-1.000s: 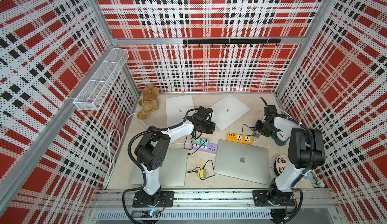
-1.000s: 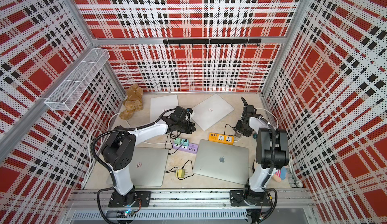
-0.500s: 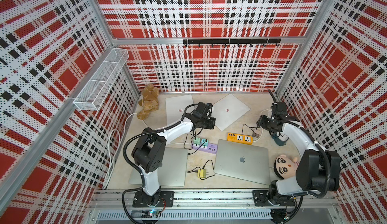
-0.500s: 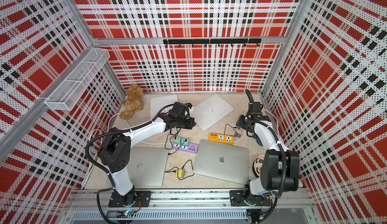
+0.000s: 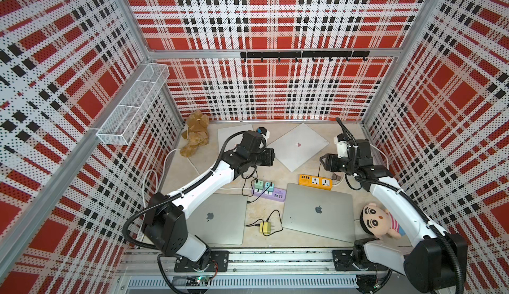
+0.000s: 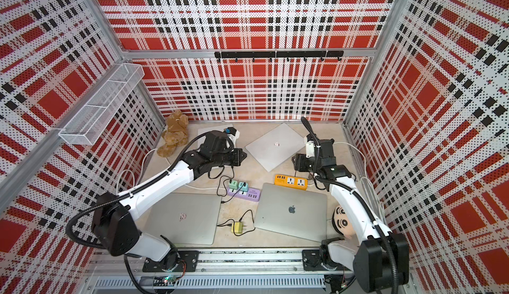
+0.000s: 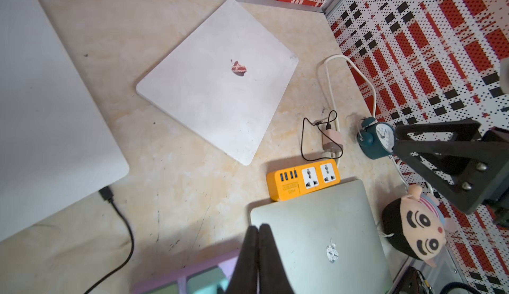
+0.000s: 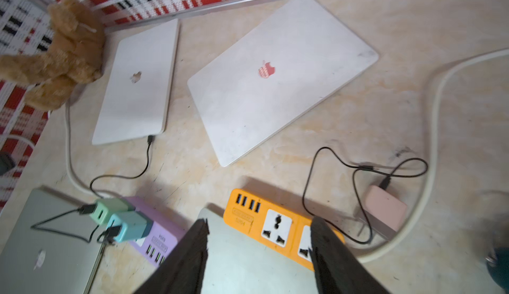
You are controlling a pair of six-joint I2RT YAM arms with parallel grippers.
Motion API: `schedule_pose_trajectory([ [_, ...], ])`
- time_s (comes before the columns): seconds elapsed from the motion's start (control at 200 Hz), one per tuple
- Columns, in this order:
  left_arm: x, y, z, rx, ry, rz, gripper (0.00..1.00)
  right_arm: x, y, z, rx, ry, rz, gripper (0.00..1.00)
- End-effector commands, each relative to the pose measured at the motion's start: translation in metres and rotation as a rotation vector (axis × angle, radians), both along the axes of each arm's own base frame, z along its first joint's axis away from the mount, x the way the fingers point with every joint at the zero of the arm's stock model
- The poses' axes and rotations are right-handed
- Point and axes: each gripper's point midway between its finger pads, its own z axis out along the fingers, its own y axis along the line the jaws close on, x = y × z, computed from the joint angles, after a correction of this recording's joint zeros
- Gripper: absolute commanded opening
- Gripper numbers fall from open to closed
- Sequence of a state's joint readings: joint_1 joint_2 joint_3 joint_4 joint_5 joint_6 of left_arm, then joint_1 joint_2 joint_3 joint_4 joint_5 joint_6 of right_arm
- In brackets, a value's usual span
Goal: Unplug the laptop charger
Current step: Remove the charging cable from the laptop.
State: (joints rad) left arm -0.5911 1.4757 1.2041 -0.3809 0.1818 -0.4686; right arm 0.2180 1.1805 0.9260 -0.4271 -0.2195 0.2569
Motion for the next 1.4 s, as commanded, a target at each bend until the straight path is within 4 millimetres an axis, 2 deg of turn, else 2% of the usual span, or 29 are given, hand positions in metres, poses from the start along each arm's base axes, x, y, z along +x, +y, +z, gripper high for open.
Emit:
schedule_pose_trajectory([
  [0.0, -0.017, 0.027, -0.012, -0.023, 0.077, 0.08, 0.05, -0.007, 0.031, 0.018, -0.049, -0.143, 0.157, 0.61],
  [0.14, -0.036, 0.051, -0.017, -0.033, 0.096, 0.143, 0.06, -0.03, 0.066, 0.02, -0.079, -0.27, 0.332, 0.62],
  [0.341, -0.062, 0.085, -0.041, -0.081, 0.195, 0.238, 0.03, -0.073, 0.108, 0.032, -0.07, -0.521, 0.553, 0.64],
  [0.471, -0.076, 0.105, -0.051, -0.139, 0.225, 0.307, 0.01, -0.092, 0.129, 0.034, -0.062, -0.577, 0.642, 0.63],
  [0.691, -0.104, 0.122, -0.093, -0.149, 0.325, 0.344, 0.0, -0.119, 0.176, 0.019, -0.089, -0.616, 0.814, 0.63],
  [0.952, -0.125, 0.135, -0.126, -0.158, 0.38, 0.408, 0.0, -0.128, 0.225, -0.021, -0.149, -0.502, 0.996, 0.61],
  [1.107, -0.135, 0.138, -0.145, -0.145, 0.427, 0.418, 0.0, -0.133, 0.245, -0.034, -0.18, -0.476, 1.065, 0.55],
  [1.258, -0.133, 0.14, -0.145, -0.139, 0.423, 0.43, 0.0, -0.135, 0.258, -0.049, -0.214, -0.445, 1.103, 0.48],
  [1.393, -0.133, 0.136, -0.145, -0.18, 0.418, 0.45, 0.0, -0.136, 0.266, -0.061, -0.237, -0.419, 1.126, 0.48],
])
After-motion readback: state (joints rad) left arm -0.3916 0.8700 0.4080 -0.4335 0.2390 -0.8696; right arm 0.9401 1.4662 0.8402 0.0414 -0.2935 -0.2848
